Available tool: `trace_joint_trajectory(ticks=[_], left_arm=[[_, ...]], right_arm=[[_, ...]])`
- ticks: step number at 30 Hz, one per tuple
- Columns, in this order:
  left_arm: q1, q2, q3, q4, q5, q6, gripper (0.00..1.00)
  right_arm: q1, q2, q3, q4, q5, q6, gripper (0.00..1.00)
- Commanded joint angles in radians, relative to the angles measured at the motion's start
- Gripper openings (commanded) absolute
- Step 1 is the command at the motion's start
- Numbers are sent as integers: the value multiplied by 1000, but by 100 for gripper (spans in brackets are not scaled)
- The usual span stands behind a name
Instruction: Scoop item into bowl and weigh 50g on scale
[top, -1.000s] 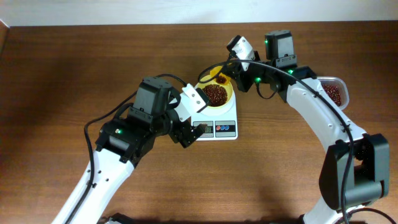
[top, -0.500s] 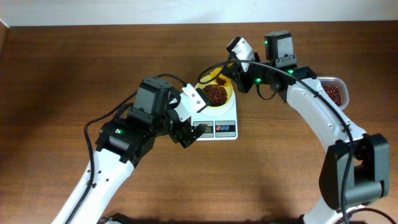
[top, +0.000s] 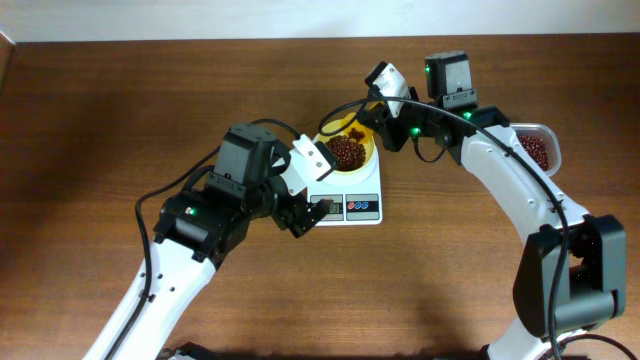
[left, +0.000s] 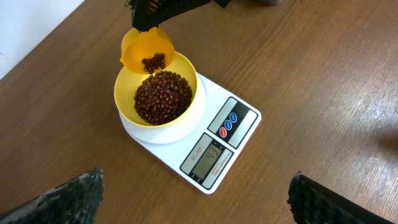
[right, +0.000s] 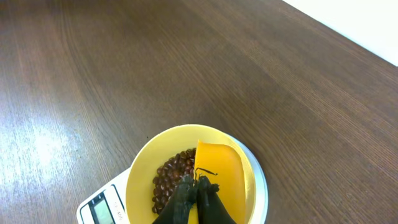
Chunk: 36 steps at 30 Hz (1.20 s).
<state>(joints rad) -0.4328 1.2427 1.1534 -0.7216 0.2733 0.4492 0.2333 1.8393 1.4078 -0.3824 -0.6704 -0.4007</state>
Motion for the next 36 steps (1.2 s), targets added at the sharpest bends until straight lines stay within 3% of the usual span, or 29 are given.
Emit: trace_joint_trajectory(ticks=[1, 28, 36], left_arm=[[-2, -8, -4, -2, 11, 10, 99], [-2, -8, -4, -2, 11, 10, 99], [-2, -8, -4, -2, 11, 10, 99]], right_arm=[[-7, 0, 4, 4, 24, -14, 4], [-18, 0, 4, 4, 24, -12, 4], [-19, 0, 4, 26, -51, -112, 4]])
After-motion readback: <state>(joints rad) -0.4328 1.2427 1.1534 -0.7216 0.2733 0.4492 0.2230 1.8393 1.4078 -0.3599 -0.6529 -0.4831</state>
